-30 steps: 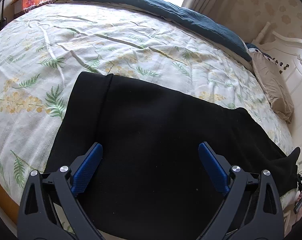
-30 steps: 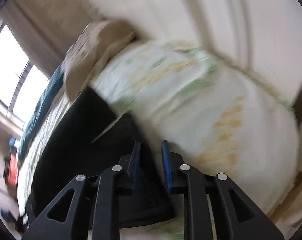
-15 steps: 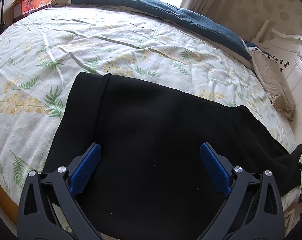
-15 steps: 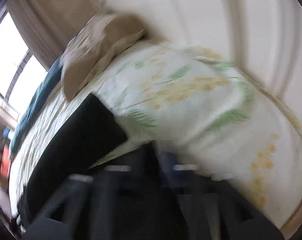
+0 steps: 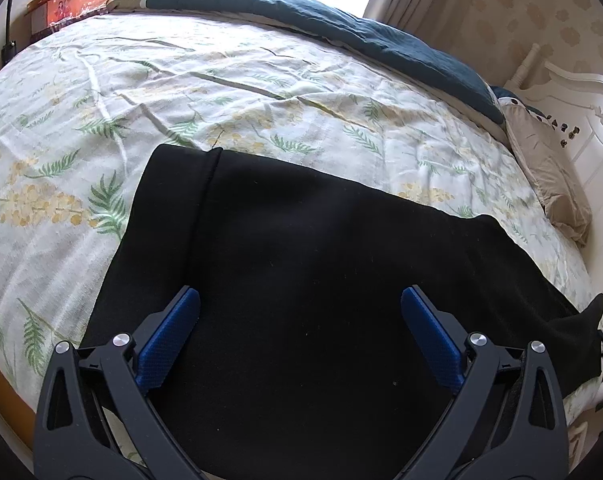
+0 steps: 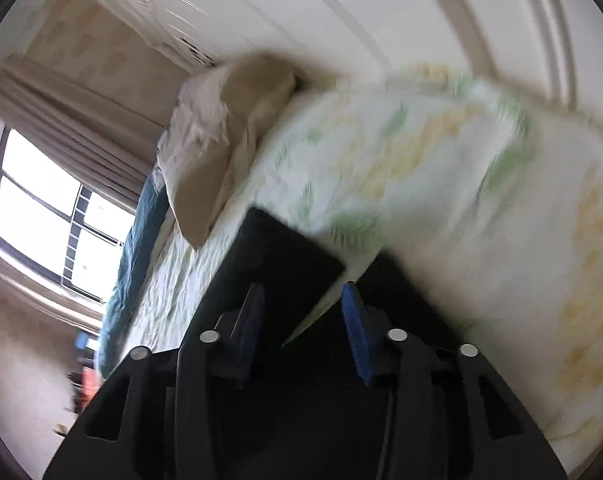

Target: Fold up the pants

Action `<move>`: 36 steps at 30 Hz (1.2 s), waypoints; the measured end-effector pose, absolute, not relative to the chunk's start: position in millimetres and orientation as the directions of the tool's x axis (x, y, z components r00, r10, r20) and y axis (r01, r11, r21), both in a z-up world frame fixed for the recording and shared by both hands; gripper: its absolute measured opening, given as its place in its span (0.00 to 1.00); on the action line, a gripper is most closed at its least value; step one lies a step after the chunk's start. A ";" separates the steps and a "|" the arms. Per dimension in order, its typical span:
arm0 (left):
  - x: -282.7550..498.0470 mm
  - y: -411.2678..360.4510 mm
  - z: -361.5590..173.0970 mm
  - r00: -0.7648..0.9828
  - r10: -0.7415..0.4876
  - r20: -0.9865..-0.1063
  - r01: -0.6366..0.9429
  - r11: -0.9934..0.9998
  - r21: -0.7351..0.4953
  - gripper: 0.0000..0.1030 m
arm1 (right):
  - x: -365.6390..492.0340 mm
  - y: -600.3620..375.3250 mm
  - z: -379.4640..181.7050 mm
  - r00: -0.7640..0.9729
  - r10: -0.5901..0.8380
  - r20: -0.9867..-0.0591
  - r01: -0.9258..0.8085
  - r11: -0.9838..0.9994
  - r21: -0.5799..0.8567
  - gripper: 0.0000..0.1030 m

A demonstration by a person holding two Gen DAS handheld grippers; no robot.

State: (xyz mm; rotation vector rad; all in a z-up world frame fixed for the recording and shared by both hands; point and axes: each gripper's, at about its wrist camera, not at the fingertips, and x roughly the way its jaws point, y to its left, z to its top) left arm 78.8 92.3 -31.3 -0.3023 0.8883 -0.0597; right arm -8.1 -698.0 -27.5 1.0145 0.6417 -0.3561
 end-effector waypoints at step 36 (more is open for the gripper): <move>75.3 92.1 -29.7 0.642 -0.188 -0.744 -0.069 0.951 -0.300 0.98 | 7.7 -649.5 -55.7 0.900 0.127 -0.416 0.376 0.255 0.891 0.39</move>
